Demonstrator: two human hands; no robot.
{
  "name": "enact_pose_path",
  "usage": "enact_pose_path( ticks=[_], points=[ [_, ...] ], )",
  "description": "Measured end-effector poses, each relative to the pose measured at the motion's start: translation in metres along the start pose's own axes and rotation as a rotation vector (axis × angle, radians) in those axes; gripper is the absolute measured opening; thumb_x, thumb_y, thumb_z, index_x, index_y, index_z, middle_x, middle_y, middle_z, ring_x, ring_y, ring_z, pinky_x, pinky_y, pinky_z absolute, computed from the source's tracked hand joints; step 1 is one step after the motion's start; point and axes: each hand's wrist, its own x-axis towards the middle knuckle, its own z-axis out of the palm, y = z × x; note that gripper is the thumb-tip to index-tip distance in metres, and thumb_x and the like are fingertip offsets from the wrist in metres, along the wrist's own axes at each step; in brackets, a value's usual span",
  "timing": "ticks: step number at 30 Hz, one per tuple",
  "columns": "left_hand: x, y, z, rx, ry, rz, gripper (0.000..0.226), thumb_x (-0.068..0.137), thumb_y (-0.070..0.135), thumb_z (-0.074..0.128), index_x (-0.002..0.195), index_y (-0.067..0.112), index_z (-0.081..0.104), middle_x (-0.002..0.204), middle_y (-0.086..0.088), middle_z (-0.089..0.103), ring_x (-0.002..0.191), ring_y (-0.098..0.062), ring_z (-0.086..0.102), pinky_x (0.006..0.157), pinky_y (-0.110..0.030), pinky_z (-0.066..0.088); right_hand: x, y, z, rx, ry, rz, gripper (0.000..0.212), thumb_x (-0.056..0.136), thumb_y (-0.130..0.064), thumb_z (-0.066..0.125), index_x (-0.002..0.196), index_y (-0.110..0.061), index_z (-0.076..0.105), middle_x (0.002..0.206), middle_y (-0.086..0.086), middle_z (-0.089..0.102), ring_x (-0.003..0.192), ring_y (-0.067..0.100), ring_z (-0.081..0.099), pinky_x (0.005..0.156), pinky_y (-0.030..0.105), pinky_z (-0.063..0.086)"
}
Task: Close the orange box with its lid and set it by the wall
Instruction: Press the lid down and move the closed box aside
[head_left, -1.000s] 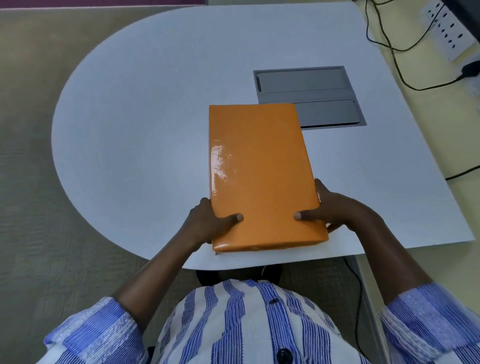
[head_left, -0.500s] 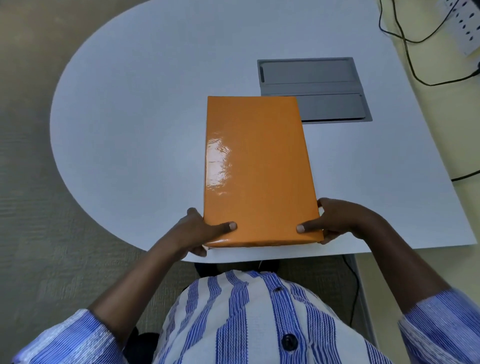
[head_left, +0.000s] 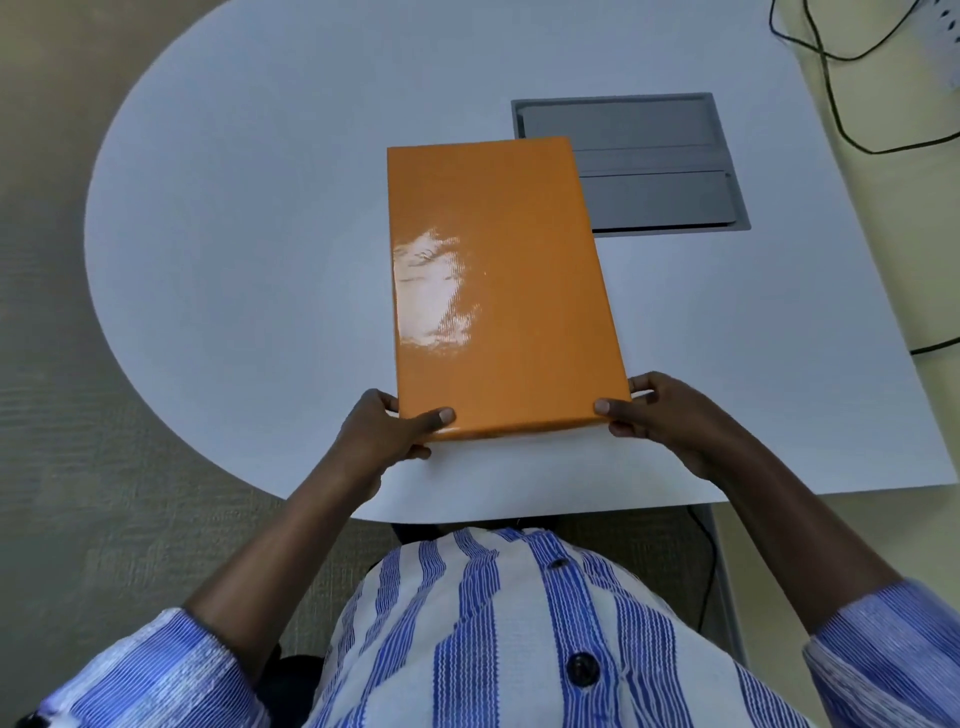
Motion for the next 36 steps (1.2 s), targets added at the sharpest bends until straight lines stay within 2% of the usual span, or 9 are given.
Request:
enact_pose_path(
  ticks=[3,7,9,13,17,20,25,30,36],
  points=[
    [0.011,0.006,0.003,-0.099,0.073,0.038,0.061,0.074,0.029,0.089,0.118,0.009,0.051,0.113,-0.014,0.068,0.091,-0.034,0.075,0.085,-0.040,0.061,0.012,-0.006,0.003,0.182,0.005,0.006,0.057,0.078,-0.016,0.082,0.127,-0.004,0.054,0.118,0.015,0.068,0.105,0.030,0.070,0.087,0.032,0.057],
    [0.023,0.008,0.004,-0.084,0.083,0.057,0.064,0.075,0.028,0.089,0.120,0.006,0.051,0.113,-0.019,0.068,0.080,-0.028,0.068,0.070,-0.033,0.058,0.028,-0.002,0.007,0.296,-0.028,0.070,0.072,0.074,-0.012,0.083,0.136,-0.001,0.047,0.126,0.018,0.065,0.109,0.027,0.067,0.090,0.034,0.055],
    [0.028,0.007,0.002,-0.053,0.060,0.036,0.064,0.075,0.029,0.089,0.121,0.006,0.049,0.112,-0.022,0.068,0.076,-0.026,0.064,0.072,-0.038,0.057,0.030,0.001,0.006,0.265,-0.038,0.099,0.084,0.066,-0.018,0.086,0.138,-0.002,0.046,0.125,0.018,0.065,0.104,0.025,0.067,0.087,0.034,0.057],
    [0.036,0.010,-0.005,0.163,0.025,0.060,0.080,0.073,0.044,0.087,0.133,0.014,0.043,0.129,-0.018,0.060,0.102,-0.029,0.064,0.077,-0.040,0.053,0.029,-0.013,0.003,-0.071,-0.033,0.068,0.091,0.068,-0.039,0.086,0.144,-0.016,0.042,0.121,0.012,0.065,0.107,0.025,0.065,0.088,0.041,0.057],
    [0.056,0.037,-0.002,0.475,0.179,0.415,0.114,0.074,0.060,0.079,0.160,0.016,0.019,0.160,-0.017,0.032,0.144,-0.036,0.038,0.110,-0.050,0.040,0.042,-0.047,0.021,-0.317,0.244,-0.245,0.104,0.075,-0.067,0.070,0.157,-0.026,0.020,0.156,0.009,0.038,0.140,0.030,0.042,0.110,0.049,0.041],
    [0.082,0.069,0.010,0.667,0.259,0.596,0.112,0.082,0.073,0.059,0.163,0.016,0.006,0.170,-0.017,0.007,0.155,-0.039,0.014,0.119,-0.057,0.025,0.072,-0.074,0.041,-0.686,0.375,-0.496,0.104,0.082,-0.074,0.055,0.159,-0.021,0.010,0.166,0.012,0.014,0.150,0.036,0.021,0.117,0.056,0.028],
    [0.130,0.109,0.020,0.935,0.346,0.714,0.099,0.091,0.077,0.032,0.163,0.015,0.002,0.170,-0.015,-0.012,0.156,-0.041,-0.005,0.124,-0.059,0.010,0.126,-0.103,0.063,-1.046,0.427,-0.482,0.098,0.085,-0.082,0.030,0.160,-0.027,0.000,0.168,0.011,-0.010,0.151,0.046,-0.001,0.117,0.067,0.013],
    [0.152,0.105,0.023,0.950,0.347,0.705,0.098,0.090,0.079,0.025,0.163,0.020,-0.002,0.170,-0.012,-0.015,0.156,-0.041,0.000,0.125,-0.057,0.013,0.141,-0.100,0.068,-1.052,0.500,-0.477,0.095,0.085,-0.084,0.022,0.159,-0.031,-0.002,0.167,0.008,-0.015,0.152,0.044,-0.005,0.116,0.068,0.014],
    [0.152,0.106,0.021,0.820,0.303,0.767,0.100,0.089,0.077,0.038,0.163,0.025,-0.005,0.171,-0.005,-0.016,0.154,-0.036,0.022,0.114,-0.053,0.035,0.142,-0.101,0.066,-0.983,0.465,-0.512,0.097,0.085,-0.081,0.037,0.160,-0.030,0.002,0.168,0.006,-0.011,0.151,0.043,0.005,0.111,0.065,0.026]
  ],
)
